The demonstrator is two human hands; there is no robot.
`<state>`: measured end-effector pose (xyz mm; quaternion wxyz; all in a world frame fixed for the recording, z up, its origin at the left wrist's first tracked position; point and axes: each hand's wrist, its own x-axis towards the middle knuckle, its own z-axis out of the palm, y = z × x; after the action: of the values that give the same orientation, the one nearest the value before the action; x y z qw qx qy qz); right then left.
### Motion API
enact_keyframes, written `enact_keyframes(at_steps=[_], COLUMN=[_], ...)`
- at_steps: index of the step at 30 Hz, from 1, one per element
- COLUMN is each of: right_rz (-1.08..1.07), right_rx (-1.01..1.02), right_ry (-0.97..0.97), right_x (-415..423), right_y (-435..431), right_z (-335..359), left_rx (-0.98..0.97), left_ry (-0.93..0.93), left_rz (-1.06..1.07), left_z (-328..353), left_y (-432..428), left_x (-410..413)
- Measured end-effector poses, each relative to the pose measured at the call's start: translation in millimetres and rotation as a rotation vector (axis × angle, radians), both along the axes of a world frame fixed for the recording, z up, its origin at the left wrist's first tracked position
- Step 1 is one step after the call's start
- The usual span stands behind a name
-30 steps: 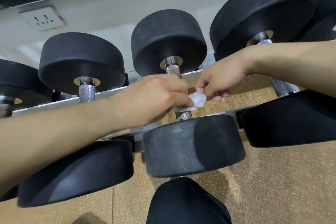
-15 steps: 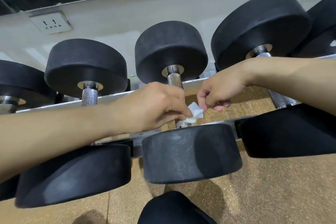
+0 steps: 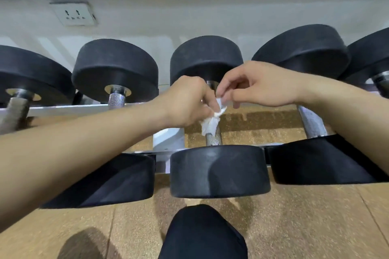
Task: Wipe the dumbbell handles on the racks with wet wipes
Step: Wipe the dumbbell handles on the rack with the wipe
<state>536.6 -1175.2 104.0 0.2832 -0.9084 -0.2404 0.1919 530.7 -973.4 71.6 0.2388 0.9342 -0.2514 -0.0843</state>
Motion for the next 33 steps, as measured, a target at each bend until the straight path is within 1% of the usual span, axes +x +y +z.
enact_keyframes(at_steps=[1,3,5,6,8,10,12,14,15,16,17,19,21,23,26,29,33], right_rz=[0.011,0.000,-0.085,-0.149,-0.230,-0.198,-0.063,0.105,0.153,0.165,0.154,0.108,0.046,0.036,0.121,0.080,-0.019], right_rx=[0.008,0.012,0.044,0.064,0.068,0.051,0.000,-0.080,-0.100,-0.116,-0.131,-0.177,-0.236,-0.278,-0.320,-0.266,-0.169], right_ry=[-0.016,-0.021,-0.076,-0.123,-0.193,-0.233,-0.317,-0.473,-0.542,-0.593,-0.634,-0.691,-0.706,-0.719,-0.683,-0.637,-0.649], right_x=[-5.9,-15.6,-18.5,-17.7,-17.0,-18.3,-20.4,-20.3,-19.5,-18.5,-16.8,-12.7,-11.6,-16.3,-24.4,-18.9,-11.5], right_y=[6.1,19.3,28.6,30.4,30.8,27.5,24.5,25.7,26.7,28.6,30.7,33.3,36.2,35.6,29.5,30.4,39.9], right_z=[-0.8,-8.9,-22.2,-29.1,-38.2,-40.5,-38.4,-40.5,-42.6,-43.9,-45.7,-52.2,-58.2,-61.8,-59.9,-53.8,-54.5], left_rx=[-0.113,-0.474,-0.808,-0.906,-0.973,-0.953,-0.812,-0.624,-0.608,-0.646,-0.723,-0.868,-0.918,-0.929,-0.907,-0.866,-0.846], left_ry=[0.100,0.380,0.664,0.782,0.963,1.049,1.037,0.901,0.826,0.774,0.752,0.755,0.785,0.810,0.787,0.704,0.681], left_rz=[0.104,0.359,0.560,0.605,0.595,0.544,0.508,0.522,0.562,0.614,0.668,0.763,0.822,0.842,0.813,0.766,0.743], left_z=[0.2,-2.5,-5.7,-6.5,-4.3,0.5,4.8,6.9,6.8,6.8,7.3,8.5,8.7,9.4,11.0,12.1,15.6], left_y=[-1.1,-1.4,1.2,3.4,10.5,18.8,24.5,30.0,32.7,36.2,39.8,45.3,47.2,46.1,43.2,38.4,33.2], left_x=[-4.4,-13.0,-18.9,-19.8,-19.5,-16.2,-11.7,-6.9,-4.4,-2.0,0.0,2.5,4.1,5.1,5.5,6.9,8.3])
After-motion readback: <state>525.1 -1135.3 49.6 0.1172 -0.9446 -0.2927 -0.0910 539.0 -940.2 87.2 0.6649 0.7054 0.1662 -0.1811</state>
